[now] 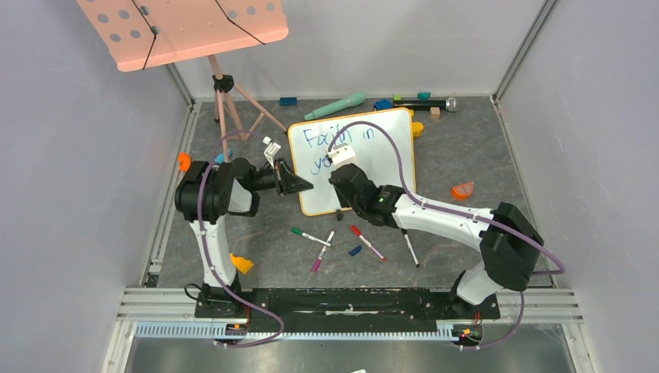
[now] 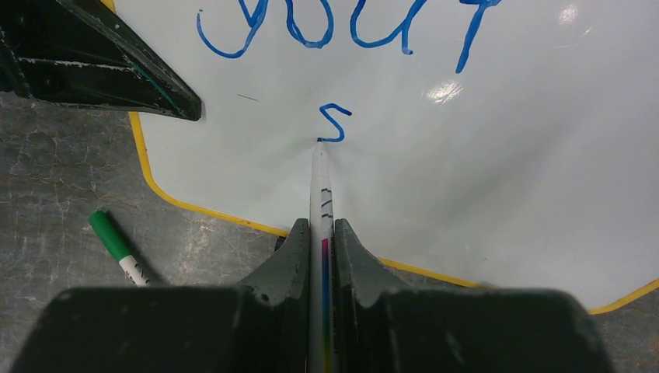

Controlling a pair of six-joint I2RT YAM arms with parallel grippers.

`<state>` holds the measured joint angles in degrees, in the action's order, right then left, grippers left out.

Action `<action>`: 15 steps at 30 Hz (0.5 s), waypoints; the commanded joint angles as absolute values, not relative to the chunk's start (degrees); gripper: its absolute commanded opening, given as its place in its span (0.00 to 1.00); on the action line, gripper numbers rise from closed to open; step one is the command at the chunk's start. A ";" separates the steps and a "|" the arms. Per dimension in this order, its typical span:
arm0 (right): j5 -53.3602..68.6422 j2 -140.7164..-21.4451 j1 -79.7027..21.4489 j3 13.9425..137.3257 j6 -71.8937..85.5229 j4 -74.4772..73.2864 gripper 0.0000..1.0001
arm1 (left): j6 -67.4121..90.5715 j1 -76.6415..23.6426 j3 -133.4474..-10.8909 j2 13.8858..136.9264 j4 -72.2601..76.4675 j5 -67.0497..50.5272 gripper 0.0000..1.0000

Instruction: Write a sentence on the whiteboard

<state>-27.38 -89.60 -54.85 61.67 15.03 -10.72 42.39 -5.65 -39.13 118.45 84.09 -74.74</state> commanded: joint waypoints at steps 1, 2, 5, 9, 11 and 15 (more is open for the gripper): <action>-27.83 -86.38 -54.50 62.04 14.93 -8.61 0.00 | 36.65 -6.22 -39.37 117.32 89.21 -78.28 0.02; -27.89 -85.88 -54.36 61.96 14.94 -8.61 0.00 | 36.60 -6.26 -39.38 117.29 89.21 -78.25 0.02; -28.00 -85.09 -54.02 61.88 14.94 -8.62 0.00 | 36.58 -6.20 -39.40 117.32 89.21 -78.24 0.02; -28.49 -84.66 -53.39 62.12 14.83 -8.85 0.00 | 36.62 -6.24 -39.34 117.31 89.21 -78.22 0.02; -28.54 -84.97 -52.94 62.44 14.72 -9.29 0.00 | 36.65 -6.24 -39.38 117.32 89.21 -78.23 0.02; -28.81 -85.61 -52.61 62.65 14.63 -9.76 0.00 | 36.65 -6.24 -39.46 117.26 89.21 -78.24 0.02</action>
<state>-27.42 -86.32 -52.99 61.67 15.00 -10.87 42.39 -5.65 -39.13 118.45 84.09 -74.74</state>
